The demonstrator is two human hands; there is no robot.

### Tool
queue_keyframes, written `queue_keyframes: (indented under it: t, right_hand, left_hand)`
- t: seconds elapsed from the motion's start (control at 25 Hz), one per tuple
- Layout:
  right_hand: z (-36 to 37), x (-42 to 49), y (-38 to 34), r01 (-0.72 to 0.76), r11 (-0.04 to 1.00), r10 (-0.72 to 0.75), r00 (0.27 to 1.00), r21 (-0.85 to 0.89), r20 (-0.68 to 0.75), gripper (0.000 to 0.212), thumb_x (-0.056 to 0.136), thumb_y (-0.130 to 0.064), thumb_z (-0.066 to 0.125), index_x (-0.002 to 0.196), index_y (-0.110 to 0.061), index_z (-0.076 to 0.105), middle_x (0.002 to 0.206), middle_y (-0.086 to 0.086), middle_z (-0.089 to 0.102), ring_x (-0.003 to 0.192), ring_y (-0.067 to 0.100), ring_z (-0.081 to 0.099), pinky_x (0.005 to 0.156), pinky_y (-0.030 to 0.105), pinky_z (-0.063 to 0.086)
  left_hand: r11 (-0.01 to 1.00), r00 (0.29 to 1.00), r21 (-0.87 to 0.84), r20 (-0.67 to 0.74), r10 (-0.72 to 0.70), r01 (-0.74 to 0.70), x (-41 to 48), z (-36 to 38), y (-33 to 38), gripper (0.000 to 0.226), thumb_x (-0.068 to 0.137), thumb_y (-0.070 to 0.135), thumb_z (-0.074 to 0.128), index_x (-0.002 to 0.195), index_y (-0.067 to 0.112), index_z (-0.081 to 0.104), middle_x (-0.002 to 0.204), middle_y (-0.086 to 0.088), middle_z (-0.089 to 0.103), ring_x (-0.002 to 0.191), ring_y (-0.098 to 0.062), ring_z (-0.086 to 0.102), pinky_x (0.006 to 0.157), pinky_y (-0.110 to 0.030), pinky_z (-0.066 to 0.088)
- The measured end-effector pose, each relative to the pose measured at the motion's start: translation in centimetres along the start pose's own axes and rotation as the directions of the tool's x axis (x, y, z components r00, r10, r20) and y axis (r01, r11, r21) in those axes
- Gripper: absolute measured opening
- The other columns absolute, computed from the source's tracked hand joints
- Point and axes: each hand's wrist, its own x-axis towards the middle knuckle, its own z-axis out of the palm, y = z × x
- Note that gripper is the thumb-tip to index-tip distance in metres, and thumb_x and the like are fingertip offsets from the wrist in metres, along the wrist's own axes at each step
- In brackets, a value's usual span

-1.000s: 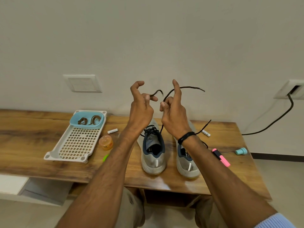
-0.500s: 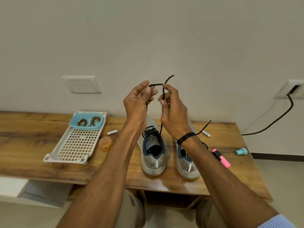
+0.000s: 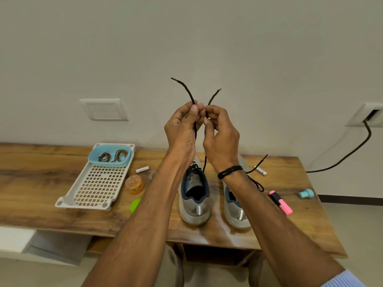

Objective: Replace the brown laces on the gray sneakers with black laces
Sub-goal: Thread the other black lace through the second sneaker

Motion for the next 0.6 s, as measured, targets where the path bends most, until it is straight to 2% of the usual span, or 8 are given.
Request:
queue_keyframes:
  t: [0.12, 0.2, 0.24, 0.32, 0.4, 0.48, 0.52, 0.6]
  right_hand:
    - [-0.3, 0.0, 0.1, 0.022, 1.000, -0.021, 1.000, -0.014, 0.020, 0.026, 0.095, -0.003, 0.054, 0.117, -0.015, 0.059, 0.106, -0.020, 0.061, 0.099, -0.001, 0.063, 0.086, 0.025, 0.054]
    - [-0.6, 0.0, 0.2, 0.005, 1.000, -0.004, 1.000, -0.012, 0.029, 0.027, 0.095, -0.005, 0.055, 0.119, -0.015, 0.058, 0.107, -0.016, 0.065, 0.100, 0.004, 0.064, 0.085, 0.031, 0.055]
    - [-0.7, 0.1, 0.3, -0.008, 1.000, 0.008, 0.999, -0.007, 0.033, 0.028, 0.095, -0.006, 0.055, 0.121, -0.016, 0.057, 0.107, -0.011, 0.068, 0.100, 0.007, 0.065, 0.085, 0.033, 0.055]
    - [-1.1, 0.3, 0.3, -0.027, 1.000, 0.027, 0.998, 0.010, 0.048, 0.030, 0.095, -0.008, 0.056, 0.123, -0.016, 0.056, 0.106, -0.004, 0.071, 0.097, 0.008, 0.067, 0.085, 0.031, 0.056]
    - [-1.4, 0.5, 0.4, -0.051, 0.998, 0.049, 0.996, 0.022, 0.069, 0.032, 0.094, -0.008, 0.058, 0.125, -0.016, 0.056, 0.104, -0.004, 0.073, 0.095, 0.006, 0.067, 0.085, 0.023, 0.055]
    - [-1.6, 0.6, 0.6, -0.085, 0.996, 0.083, 0.993, 0.020, 0.079, 0.034, 0.094, -0.007, 0.059, 0.126, -0.017, 0.056, 0.102, -0.006, 0.074, 0.093, 0.002, 0.067, 0.084, 0.017, 0.053]
    - [-1.7, 0.6, 0.6, -0.106, 0.994, 0.104, 0.992, 0.019, 0.077, 0.033, 0.093, -0.008, 0.060, 0.125, -0.017, 0.057, 0.101, -0.007, 0.074, 0.092, 0.001, 0.067, 0.083, 0.015, 0.053]
    - [-1.9, 0.7, 0.8, -0.158, 0.987, 0.157, 0.985, 0.013, 0.077, 0.028, 0.094, -0.013, 0.062, 0.122, -0.016, 0.060, 0.098, -0.009, 0.073, 0.088, -0.001, 0.067, 0.080, 0.013, 0.052]
  left_hand:
    - [0.999, 1.000, 0.049, 0.008, 0.019, -0.019, -0.2, 0.0, 0.1, 0.020, 0.092, 0.005, 0.066, 0.111, 0.002, 0.067, 0.092, -0.007, 0.076, 0.090, -0.022, 0.071, 0.084, -0.035, 0.057]
    - [0.978, 0.999, 0.205, 0.009, 0.043, -0.044, -0.4, -0.1, 0.3, 0.017, 0.093, 0.009, 0.067, 0.109, 0.007, 0.069, 0.091, -0.004, 0.076, 0.084, -0.018, 0.071, 0.074, -0.030, 0.058]
    - [0.926, 0.997, 0.370, 0.013, 0.077, -0.077, -0.3, -0.4, 0.2, 0.016, 0.093, 0.012, 0.067, 0.109, 0.010, 0.070, 0.090, -0.001, 0.076, 0.079, -0.013, 0.070, 0.070, -0.028, 0.057]
    - [0.733, 0.986, 0.660, 0.113, 0.120, -0.164, 0.2, -1.2, 0.1, 0.016, 0.093, 0.015, 0.067, 0.107, 0.015, 0.074, 0.089, 0.003, 0.076, 0.078, -0.007, 0.069, 0.075, -0.030, 0.057]
    - [0.624, 0.958, 0.749, 0.288, -0.001, -0.225, 0.3, -1.6, 0.4, 0.019, 0.093, 0.007, 0.061, 0.104, 0.013, 0.076, 0.092, -0.001, 0.076, 0.086, -0.008, 0.070, 0.084, -0.031, 0.058]
    - [0.611, 0.914, 0.764, 0.374, -0.156, -0.209, -0.2, -1.6, 1.0, 0.022, 0.090, -0.003, 0.054, 0.099, 0.003, 0.074, 0.088, -0.010, 0.072, 0.074, -0.003, 0.064, 0.068, -0.015, 0.052]
    - [0.611, 0.900, 0.766, 0.388, -0.197, -0.197, -0.4, -1.5, 1.2, 0.020, 0.089, -0.006, 0.054, 0.096, 0.000, 0.072, 0.083, -0.007, 0.070, 0.066, 0.002, 0.059, 0.061, -0.009, 0.046]
    - [0.601, 0.905, 0.775, 0.379, -0.193, -0.196, -0.4, -1.6, 1.1, 0.014, 0.091, 0.000, 0.058, 0.091, 0.000, 0.072, 0.073, 0.005, 0.068, 0.064, 0.005, 0.060, 0.062, -0.008, 0.043]
